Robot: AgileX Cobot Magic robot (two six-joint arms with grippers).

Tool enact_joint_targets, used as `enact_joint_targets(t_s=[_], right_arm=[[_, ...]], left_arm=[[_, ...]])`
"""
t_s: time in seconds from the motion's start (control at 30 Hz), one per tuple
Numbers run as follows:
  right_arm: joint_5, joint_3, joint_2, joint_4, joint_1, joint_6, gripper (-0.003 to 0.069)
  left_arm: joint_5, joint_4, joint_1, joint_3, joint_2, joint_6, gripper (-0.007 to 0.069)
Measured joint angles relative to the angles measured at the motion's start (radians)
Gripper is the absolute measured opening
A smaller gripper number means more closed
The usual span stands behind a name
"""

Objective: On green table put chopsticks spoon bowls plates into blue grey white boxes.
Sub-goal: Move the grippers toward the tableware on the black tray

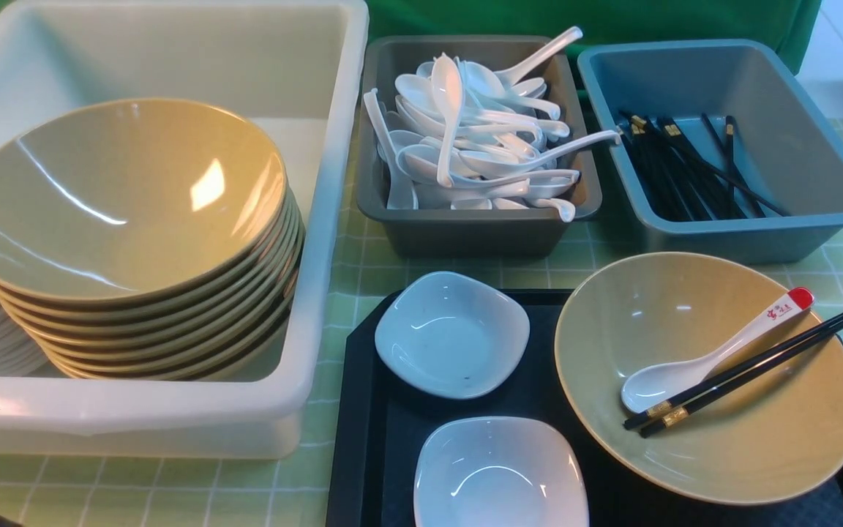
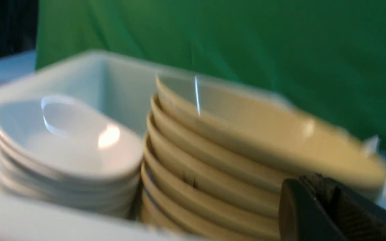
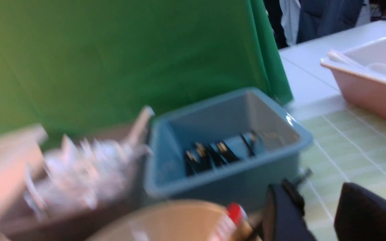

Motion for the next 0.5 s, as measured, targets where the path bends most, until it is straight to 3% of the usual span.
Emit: enact_joint_targets(t_s=[0.03,0.1,0.2,0.37,0.5], right_arm=[[-0.007,0.000,0.000,0.000,0.000,0.008,0.0239],[-0.115,0.000,0.000,0.000,0.000,0.033,0.0239],[-0.166,-0.028,0.000,0.000,-0.001,0.043,0.0239],[-0.051,-0.258,0.017,0.000,-0.001,0.064,0.0239],[0.110,-0.553,0.152,0.000,-0.001,0.027,0.0239]], left_arm=[[-0.025,-0.006,0.000,0.000,0.000,-0.005,-0.0001],[-0.198,-0.086,0.000,0.000,0.000,-0.114,-0.0001],[-0.320,-0.130,0.000,-0.011,0.000,-0.255,-0.0001],[-0.283,-0.030,0.000,-0.160,0.001,-0.363,-0.0001],[-0.115,0.178,0.000,-0.443,0.120,-0.432,-0.0001]])
